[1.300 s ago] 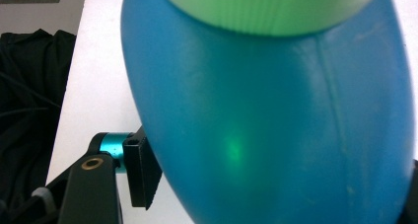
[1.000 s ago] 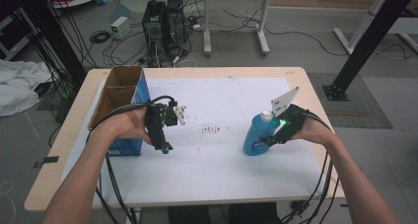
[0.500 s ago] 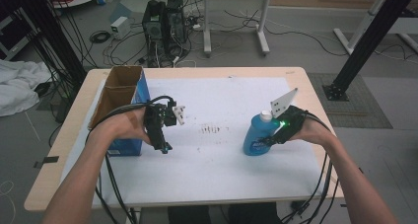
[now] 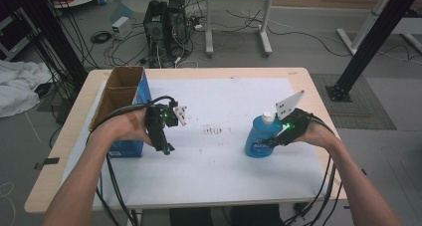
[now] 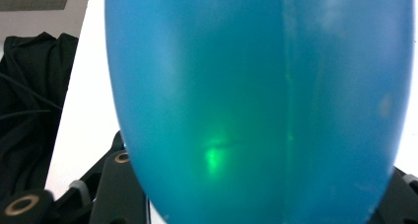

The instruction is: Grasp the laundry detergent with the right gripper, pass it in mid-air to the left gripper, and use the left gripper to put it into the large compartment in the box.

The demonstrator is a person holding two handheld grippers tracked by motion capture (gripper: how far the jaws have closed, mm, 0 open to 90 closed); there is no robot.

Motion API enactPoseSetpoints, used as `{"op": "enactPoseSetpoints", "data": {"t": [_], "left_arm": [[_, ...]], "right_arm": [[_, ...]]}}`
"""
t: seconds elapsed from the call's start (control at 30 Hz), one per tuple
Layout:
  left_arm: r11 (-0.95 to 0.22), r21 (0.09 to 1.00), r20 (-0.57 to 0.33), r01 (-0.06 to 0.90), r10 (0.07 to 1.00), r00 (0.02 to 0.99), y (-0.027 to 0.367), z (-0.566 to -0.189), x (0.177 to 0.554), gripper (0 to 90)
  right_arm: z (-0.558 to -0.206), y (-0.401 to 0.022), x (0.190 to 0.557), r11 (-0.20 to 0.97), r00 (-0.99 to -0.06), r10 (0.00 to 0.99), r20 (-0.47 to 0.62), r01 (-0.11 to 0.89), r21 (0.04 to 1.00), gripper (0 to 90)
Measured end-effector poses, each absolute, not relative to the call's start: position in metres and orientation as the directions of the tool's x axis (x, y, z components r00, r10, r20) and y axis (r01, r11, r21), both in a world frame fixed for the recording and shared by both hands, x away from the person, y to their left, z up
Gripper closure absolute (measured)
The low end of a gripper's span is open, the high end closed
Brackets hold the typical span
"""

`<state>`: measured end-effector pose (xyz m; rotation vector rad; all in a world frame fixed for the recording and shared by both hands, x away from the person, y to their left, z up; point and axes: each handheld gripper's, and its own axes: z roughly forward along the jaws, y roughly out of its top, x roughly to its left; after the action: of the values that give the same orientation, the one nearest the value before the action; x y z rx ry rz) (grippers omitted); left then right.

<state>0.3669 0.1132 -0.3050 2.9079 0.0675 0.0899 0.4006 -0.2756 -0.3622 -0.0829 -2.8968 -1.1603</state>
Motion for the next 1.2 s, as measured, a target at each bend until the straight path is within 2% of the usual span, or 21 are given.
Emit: {"op": "enactPoseSetpoints", "data": {"t": [0.37,0.43,0.67,0.77,1.2], "left_arm": [[-0.965,0.259,0.058,0.042,0.059,0.997,0.115,-0.300,0.366,17.8],[-0.961,0.277,0.064,0.026,0.046,0.997,0.114,-0.294,0.366,17.9],[-0.941,0.335,0.055,0.054,0.076,0.996,0.111,-0.281,0.367,17.9],[-0.932,0.356,0.043,0.066,0.087,0.995,0.105,-0.271,0.368,17.9],[-0.900,0.431,0.025,0.057,0.075,0.997,0.058,-0.227,0.371,17.9]], "right_arm": [[-0.360,-0.270,0.399,0.727,-0.997,0.063,0.042,0.075,0.682,46.2],[-0.358,-0.268,0.399,0.727,-0.999,0.050,0.015,0.047,0.685,46.4],[-0.350,-0.263,0.395,0.704,-0.999,0.044,0.026,0.050,0.708,46.4],[-0.347,-0.257,0.394,0.710,-0.999,0.044,0.005,0.034,0.704,46.3],[-0.320,-0.219,0.386,0.720,-0.999,0.028,0.029,0.040,0.693,46.1]]}}
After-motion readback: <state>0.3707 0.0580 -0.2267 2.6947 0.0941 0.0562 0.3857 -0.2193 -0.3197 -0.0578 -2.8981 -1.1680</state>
